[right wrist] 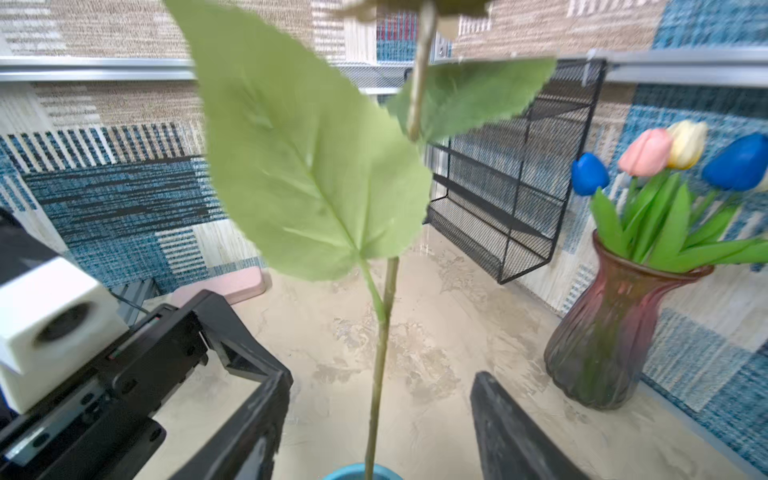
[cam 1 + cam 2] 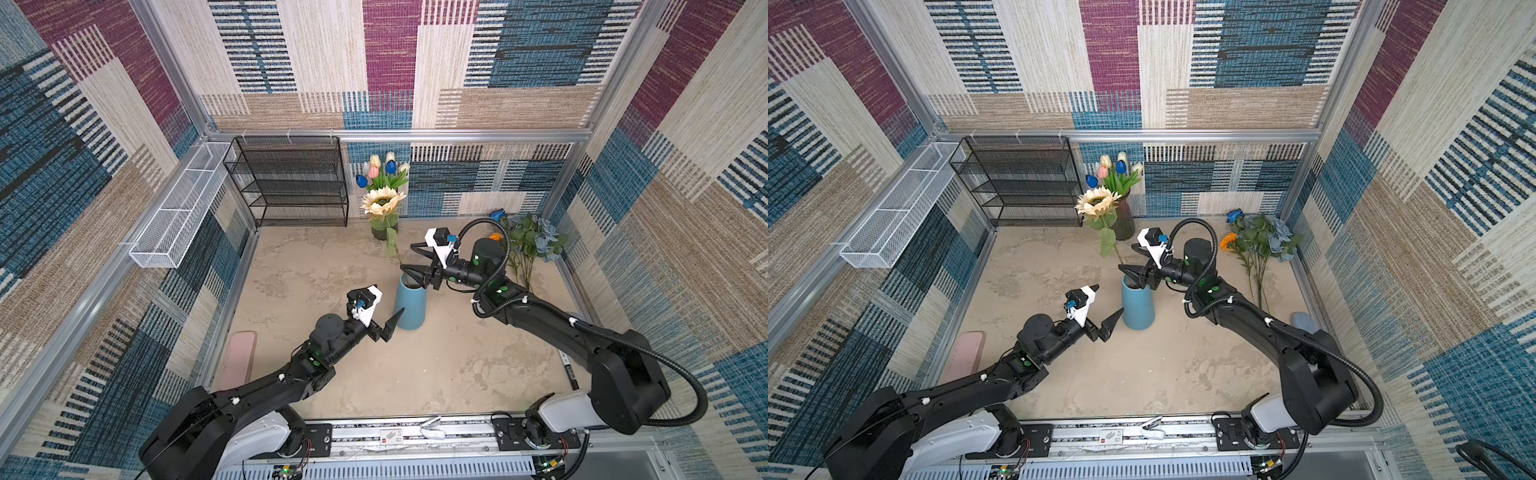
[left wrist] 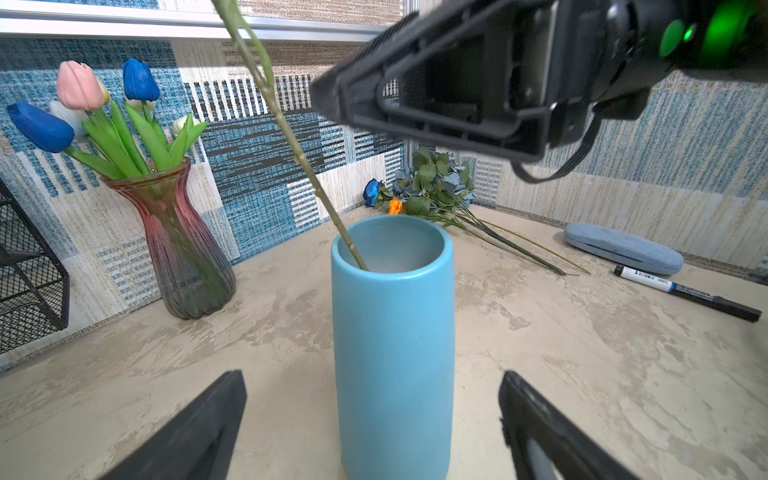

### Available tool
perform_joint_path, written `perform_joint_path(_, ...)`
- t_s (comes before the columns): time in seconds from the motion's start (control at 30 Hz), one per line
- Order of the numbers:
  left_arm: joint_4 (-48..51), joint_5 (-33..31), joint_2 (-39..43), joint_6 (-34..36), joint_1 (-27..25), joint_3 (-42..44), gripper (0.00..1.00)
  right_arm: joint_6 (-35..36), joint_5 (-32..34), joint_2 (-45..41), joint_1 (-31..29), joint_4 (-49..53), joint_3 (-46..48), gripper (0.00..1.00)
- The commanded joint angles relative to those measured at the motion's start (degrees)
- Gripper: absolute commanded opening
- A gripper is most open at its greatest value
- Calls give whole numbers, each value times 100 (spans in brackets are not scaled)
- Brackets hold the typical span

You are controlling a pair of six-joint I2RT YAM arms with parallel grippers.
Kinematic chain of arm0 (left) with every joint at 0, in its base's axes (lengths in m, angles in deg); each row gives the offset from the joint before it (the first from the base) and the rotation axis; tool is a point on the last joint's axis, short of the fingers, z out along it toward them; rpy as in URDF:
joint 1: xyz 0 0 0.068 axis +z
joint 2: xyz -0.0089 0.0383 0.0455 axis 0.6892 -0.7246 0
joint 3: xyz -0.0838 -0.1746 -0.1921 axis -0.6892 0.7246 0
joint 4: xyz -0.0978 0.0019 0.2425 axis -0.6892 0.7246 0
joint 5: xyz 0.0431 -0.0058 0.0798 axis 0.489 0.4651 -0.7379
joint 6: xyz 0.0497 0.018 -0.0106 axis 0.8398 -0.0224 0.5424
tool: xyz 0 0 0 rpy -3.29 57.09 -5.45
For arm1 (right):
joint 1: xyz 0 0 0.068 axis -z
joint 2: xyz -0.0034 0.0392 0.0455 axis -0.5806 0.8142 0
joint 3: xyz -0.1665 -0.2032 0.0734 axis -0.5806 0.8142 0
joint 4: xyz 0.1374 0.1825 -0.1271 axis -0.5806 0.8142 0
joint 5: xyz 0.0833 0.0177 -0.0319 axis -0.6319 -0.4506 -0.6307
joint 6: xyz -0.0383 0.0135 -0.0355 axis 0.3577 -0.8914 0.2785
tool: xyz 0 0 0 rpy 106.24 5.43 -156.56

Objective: Arrange the flowers into the vase
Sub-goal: 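Open the right gripper and return it to the flower bunch, then grasp the orange carnation stem with the right gripper and lift it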

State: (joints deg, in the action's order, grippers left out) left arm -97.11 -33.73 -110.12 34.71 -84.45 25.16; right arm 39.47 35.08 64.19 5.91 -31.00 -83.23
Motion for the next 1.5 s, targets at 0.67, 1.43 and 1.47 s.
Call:
perform_joint_path(0.67, 442, 4, 888, 282, 12, 199, 99, -285, 2681, 1999, 3862, 4650, -2204, 42)
perform_joint_path(1.43, 267, 196, 58, 398, 10, -159, 98, -311, 3228, 3477, 3995, 4448, -2192, 31)
perform_joint_path(1.47, 267, 196, 58, 390, 10, -153, 98, -302, 3142, 3495, 3995, 4427, -2191, 28)
